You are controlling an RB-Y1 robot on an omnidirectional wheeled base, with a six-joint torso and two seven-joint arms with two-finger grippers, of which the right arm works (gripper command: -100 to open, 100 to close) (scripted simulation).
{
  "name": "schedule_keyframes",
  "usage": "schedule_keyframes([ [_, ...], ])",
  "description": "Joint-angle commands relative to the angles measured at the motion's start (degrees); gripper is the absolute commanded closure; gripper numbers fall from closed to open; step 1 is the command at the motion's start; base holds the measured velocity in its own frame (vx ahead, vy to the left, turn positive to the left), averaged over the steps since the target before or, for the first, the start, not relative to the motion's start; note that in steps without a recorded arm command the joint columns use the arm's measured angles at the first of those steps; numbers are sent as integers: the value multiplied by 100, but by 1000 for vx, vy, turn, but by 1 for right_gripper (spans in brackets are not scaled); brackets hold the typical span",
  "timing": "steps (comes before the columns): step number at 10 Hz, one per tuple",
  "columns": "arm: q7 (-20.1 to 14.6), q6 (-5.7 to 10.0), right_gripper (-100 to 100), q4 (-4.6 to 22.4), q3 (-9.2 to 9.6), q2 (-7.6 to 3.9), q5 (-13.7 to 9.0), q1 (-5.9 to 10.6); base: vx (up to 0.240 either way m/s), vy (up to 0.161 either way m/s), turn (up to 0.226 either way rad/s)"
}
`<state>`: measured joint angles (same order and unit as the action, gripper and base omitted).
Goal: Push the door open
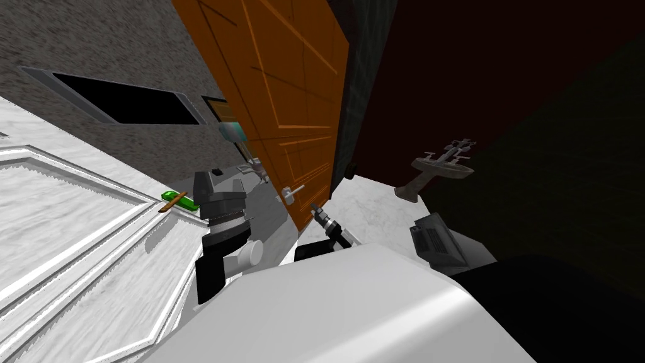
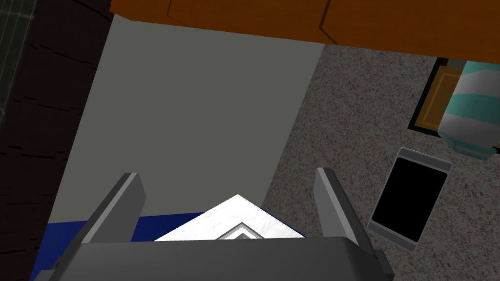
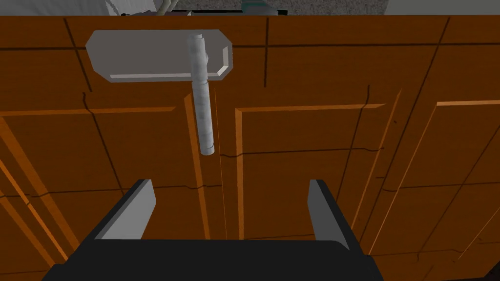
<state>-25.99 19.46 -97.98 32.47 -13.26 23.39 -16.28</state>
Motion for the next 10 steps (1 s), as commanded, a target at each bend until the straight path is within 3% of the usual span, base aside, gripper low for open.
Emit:
schedule_keyframes([
  [1,-95,15,-100,192,105,-5,87,102,135,-121,65],
  [5,-339,-28,-100,485,454,-106,345,249,164,-93,71],
  [6,-305,3,-100,451,393,-112,302,220,75,-37,18],
  [10,-239,-10,-100,676,325,40,236,370,133,132,41],
])
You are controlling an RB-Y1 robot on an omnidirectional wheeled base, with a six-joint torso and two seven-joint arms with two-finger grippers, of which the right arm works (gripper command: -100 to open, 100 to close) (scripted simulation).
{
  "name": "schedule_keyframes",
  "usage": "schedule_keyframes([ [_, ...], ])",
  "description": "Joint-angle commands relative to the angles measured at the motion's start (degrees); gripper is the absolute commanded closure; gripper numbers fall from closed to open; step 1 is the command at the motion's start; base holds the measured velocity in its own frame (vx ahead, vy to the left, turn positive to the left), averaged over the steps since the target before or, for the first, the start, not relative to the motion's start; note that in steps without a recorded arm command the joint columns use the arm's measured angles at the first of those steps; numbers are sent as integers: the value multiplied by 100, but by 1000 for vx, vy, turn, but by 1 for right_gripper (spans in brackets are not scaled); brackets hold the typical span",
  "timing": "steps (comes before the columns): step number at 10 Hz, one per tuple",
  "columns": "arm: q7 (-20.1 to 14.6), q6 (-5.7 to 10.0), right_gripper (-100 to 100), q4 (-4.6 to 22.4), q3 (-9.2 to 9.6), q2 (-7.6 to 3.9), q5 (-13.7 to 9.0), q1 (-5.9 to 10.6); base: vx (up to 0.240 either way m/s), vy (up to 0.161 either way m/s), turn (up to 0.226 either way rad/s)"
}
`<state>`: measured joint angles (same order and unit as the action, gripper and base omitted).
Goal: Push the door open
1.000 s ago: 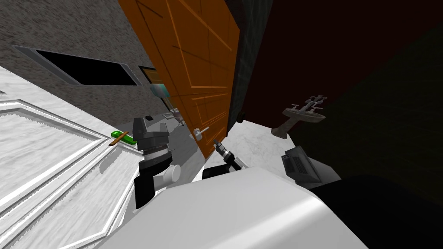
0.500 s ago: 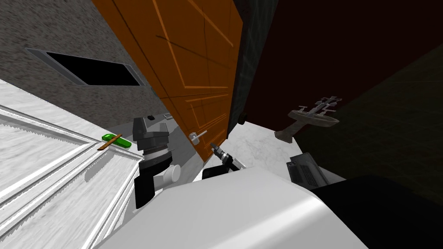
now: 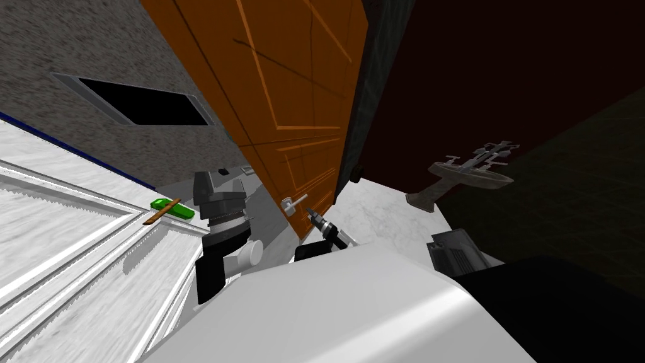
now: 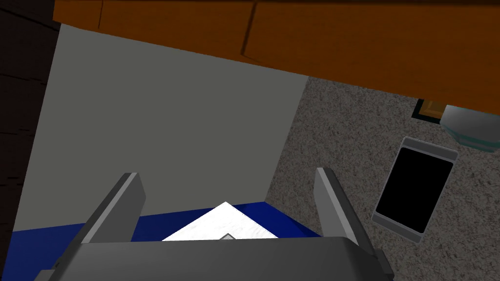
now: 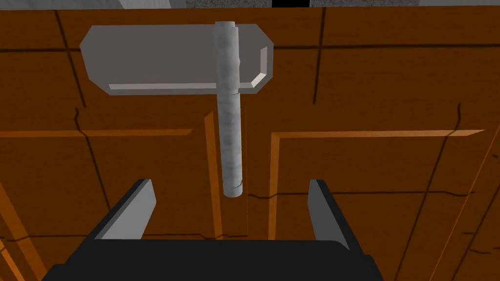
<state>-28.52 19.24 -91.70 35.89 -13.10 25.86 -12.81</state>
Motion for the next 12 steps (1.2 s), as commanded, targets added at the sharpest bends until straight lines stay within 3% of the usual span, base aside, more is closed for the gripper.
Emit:
schedule_keyframes([
  [1,43,5,-100,126,-43,80,-37,76,134,128,45],
  [6,137,-16,-100,384,-130,266,-122,249,148,132,41],
  [7,124,-12,-100,351,-119,244,-111,226,69,56,0],
  [8,124,-12,100,351,-119,244,-111,226,-11,-8,-2],
  [12,124,-12,100,351,-119,244,-111,226,-14,-13,4],
])
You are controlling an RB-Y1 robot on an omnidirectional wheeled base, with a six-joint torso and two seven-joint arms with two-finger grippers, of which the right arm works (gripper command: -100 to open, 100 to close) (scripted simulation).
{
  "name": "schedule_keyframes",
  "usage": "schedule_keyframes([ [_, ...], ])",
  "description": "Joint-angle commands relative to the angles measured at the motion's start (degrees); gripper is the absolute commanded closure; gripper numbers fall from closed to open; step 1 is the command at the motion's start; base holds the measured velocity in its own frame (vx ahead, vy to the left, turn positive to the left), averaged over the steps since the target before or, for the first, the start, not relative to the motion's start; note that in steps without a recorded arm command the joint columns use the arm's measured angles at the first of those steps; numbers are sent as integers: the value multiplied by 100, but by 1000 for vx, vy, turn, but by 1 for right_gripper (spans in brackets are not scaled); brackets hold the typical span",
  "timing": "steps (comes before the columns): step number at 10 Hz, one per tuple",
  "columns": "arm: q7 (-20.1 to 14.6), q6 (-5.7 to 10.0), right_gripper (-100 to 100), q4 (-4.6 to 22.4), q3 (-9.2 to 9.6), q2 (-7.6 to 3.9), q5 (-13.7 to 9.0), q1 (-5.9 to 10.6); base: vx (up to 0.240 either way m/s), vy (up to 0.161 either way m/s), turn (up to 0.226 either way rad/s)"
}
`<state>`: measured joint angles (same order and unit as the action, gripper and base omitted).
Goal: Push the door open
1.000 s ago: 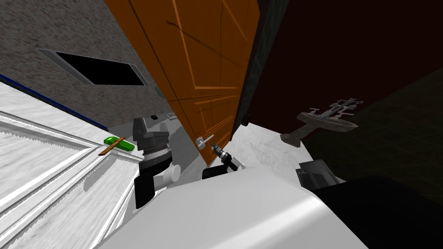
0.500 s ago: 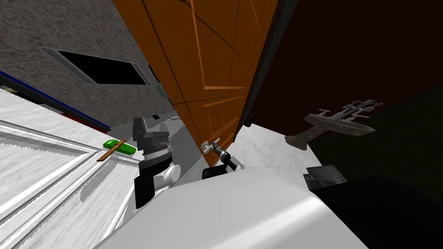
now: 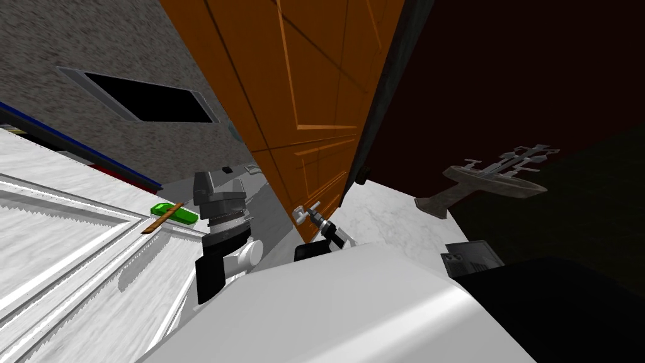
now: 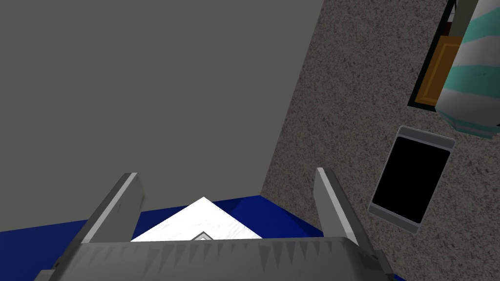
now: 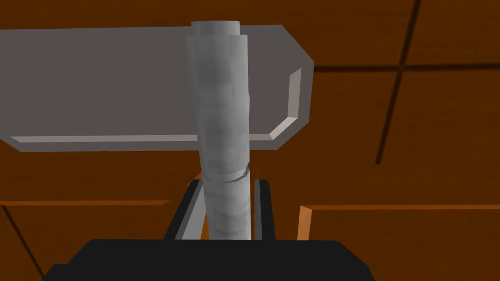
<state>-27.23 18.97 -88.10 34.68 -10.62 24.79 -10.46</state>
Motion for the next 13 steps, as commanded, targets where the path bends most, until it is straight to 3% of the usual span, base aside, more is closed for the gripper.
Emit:
schedule_keyframes([
  [1,-4,15,100,-9,2,-4,-3,-9,0,0,0],
  [13,414,-143,100,474,-912,364,-265,357,86,145,-57],
])
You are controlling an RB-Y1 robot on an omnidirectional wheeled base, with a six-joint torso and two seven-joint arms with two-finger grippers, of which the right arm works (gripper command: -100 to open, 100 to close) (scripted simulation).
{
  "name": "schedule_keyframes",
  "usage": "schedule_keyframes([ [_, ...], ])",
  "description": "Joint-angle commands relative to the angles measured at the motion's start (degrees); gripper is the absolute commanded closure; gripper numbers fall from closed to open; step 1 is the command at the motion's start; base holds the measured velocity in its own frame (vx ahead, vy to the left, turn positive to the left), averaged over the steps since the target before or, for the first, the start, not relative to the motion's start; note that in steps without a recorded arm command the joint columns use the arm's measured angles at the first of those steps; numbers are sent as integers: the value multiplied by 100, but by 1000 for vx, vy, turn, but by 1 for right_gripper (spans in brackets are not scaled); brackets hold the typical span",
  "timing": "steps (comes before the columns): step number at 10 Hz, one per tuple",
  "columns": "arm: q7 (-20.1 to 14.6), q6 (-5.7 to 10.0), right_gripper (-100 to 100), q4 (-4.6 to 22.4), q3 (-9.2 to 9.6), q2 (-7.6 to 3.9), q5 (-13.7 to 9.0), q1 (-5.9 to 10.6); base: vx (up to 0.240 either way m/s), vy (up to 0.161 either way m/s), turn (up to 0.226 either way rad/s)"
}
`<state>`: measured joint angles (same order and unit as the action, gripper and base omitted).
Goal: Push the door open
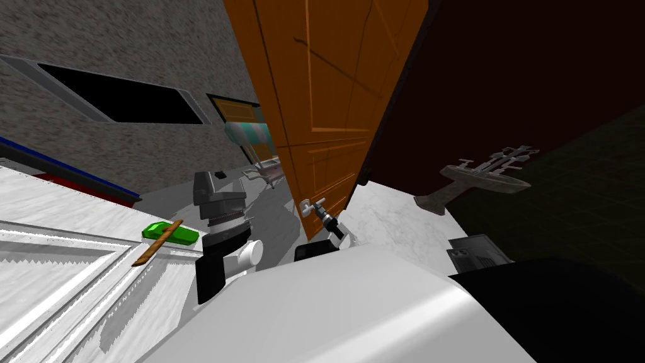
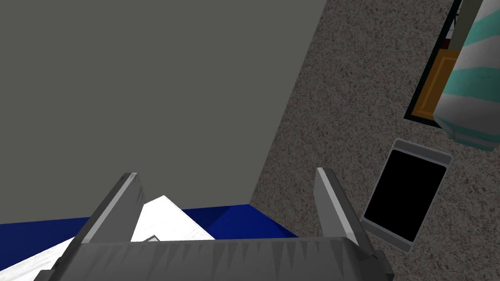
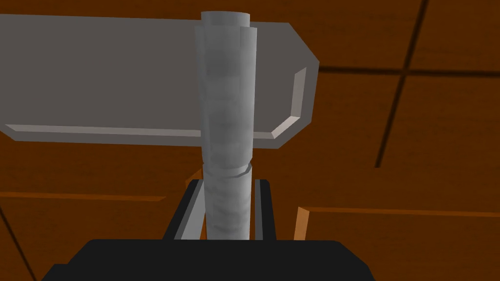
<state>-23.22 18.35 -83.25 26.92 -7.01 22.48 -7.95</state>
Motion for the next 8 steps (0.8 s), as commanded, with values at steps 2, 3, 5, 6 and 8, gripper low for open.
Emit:
schedule_keyframes([
  [2,67,-101,100,51,-256,56,-69,154,97,139,-67],
  [3,94,-110,100,82,-316,84,-86,177,66,120,-44],
  [5,149,-129,100,145,-436,140,-121,224,81,107,-45],
  [6,176,-138,100,175,-495,169,-138,248,72,114,-42],
  [8,229,-157,100,236,-612,228,-172,293,53,118,-60],
])
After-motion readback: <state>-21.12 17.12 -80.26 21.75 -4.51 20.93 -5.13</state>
